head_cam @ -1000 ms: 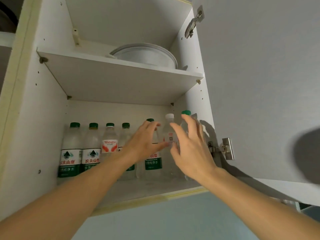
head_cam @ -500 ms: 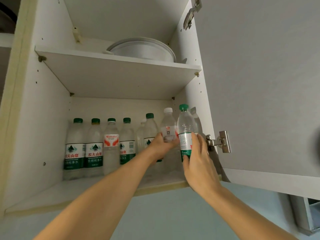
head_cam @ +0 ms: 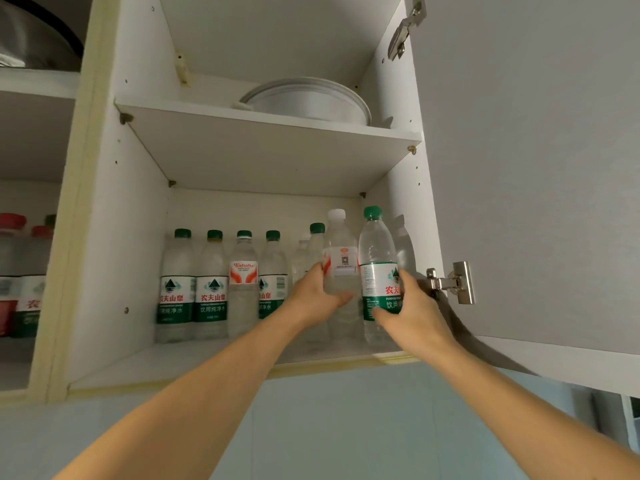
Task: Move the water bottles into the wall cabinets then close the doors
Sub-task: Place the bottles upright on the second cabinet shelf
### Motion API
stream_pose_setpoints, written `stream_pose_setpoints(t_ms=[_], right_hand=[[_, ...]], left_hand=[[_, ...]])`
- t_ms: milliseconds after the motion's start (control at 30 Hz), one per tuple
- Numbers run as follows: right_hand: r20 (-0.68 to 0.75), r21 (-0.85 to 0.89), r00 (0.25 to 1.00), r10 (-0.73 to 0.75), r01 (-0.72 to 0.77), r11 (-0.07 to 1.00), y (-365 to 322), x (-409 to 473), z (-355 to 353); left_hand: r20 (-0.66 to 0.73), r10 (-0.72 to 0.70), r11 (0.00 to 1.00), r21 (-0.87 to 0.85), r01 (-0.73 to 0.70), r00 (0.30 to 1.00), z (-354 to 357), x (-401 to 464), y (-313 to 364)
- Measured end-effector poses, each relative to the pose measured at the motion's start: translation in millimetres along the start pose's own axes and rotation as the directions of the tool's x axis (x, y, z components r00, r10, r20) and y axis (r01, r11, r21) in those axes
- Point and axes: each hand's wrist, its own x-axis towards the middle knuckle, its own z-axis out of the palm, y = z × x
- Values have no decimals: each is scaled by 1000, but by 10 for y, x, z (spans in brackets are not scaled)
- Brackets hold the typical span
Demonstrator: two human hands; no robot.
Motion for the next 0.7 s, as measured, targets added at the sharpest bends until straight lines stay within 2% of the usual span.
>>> stream_pose_setpoints(t_ms=[100,167,267,467,633,700], right_hand=[[208,97,977,42,-64,993,-82,123,-116],[295,157,955,20,-69,985,-144,169,-93],[358,219,933,-35,-47,975,-260,195,67],[460,331,874,-154,-9,943,-652,165,566],[508,346,844,-172,-18,938,-984,139,956],[546,358,817,-183,-30,933,-1131,121,1050]], left_hand=[[-24,13,1000,28,-12,1000,-161,-136,11],[-22,18,1000,26,-17,1000,-295,-252,-5],[-50,24,999,50,-21,998,-517,-425,-57],[-224,8,961,273,54,975,-991,-724,-220],[-336,-29,942,307,139,941,-1304,-907,-399],[-367,-52,953,261,157,929,-1410,-945,-469]])
